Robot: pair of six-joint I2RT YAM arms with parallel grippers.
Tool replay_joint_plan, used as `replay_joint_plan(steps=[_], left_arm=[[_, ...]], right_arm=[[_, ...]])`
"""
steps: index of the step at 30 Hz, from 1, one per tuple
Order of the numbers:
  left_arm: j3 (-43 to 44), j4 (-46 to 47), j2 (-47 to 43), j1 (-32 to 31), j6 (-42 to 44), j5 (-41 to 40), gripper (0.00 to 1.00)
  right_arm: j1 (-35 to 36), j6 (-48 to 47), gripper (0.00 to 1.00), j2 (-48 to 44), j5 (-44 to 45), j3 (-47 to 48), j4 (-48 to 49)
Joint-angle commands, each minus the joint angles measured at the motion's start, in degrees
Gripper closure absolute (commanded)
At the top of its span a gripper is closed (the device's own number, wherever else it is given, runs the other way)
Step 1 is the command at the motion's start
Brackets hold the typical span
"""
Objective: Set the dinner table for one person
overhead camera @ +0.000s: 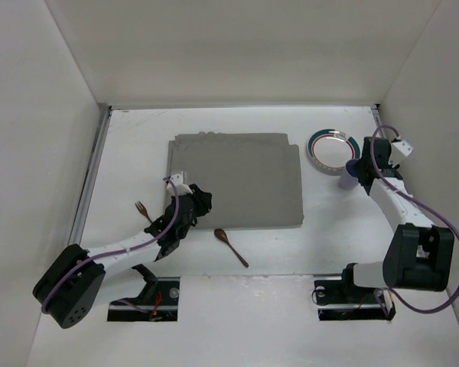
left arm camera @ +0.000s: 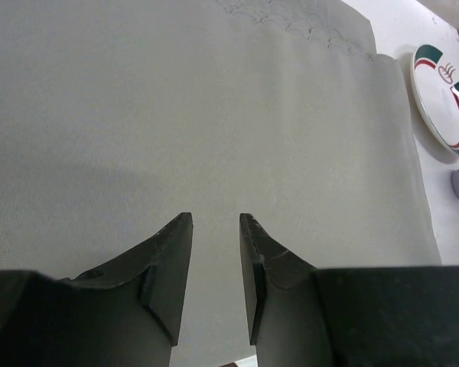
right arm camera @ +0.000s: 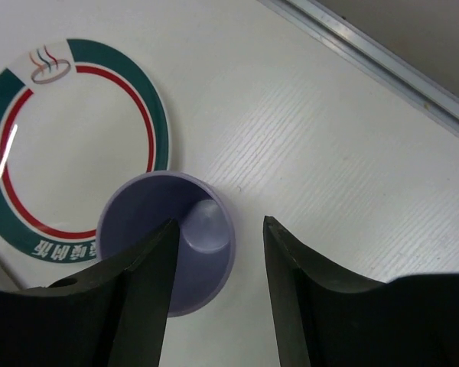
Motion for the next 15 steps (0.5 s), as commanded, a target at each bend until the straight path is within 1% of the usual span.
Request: replay_joint_plan(steps=[1, 3, 5, 6, 7, 8, 9, 11, 15], left_arm=[[-0.9, 6.4, 0.7, 1.2, 0.1, -0.7, 0.71], [-1.0, 6.3, 0.8, 1.7, -0.6, -0.3, 0.7], [-1.2, 6.4, 0.7, 2.0, -0.9, -0.1, 0.7], [-1.2, 6.4, 0.8, 2.2, -1.0, -0.1, 0.7], [-1.2, 6.4, 0.9, 2.3, -1.1, -0.1, 0.7], [-1.2, 6.4, 1.1, 2.3, -1.2, -0.1, 0.7], [-1.2, 6.4, 1.2, 2.3, -1.2, -0.1, 0.7], [-1.2, 6.4, 1.3, 2.4, -1.2, -0.4, 0.69], [-1.1, 6.9, 2.5, 3.1, -1.4, -0.7, 0.68]], right_arm=[[-0.3, 0.7, 0.48, 1.8, -1.7, 1.8, 2.9], [-0.2, 1.3, 0.51, 2.3, -1.8, 0.7, 4.2], [-0.5, 1.6, 0.58, 3.2, -2.1, -0.1, 5.2], [-0.9, 1.7, 0.66, 3.7, -2.4, -0.4, 5.4], [-1.2, 1.9, 0.78, 4.0, -2.8, -0.7, 5.5], [-1.3, 2.2, 0.85, 3.6, -2.4, -0.9, 5.2], [-1.0, 2.3, 0.89, 2.1, -1.5, -1.5, 5.2], [-0.3, 1.6, 0.93, -2.0, 1.9, -1.9, 4.7], [4.2, -0.2, 0.93, -10.7, 4.3, 0.5, -0.1]])
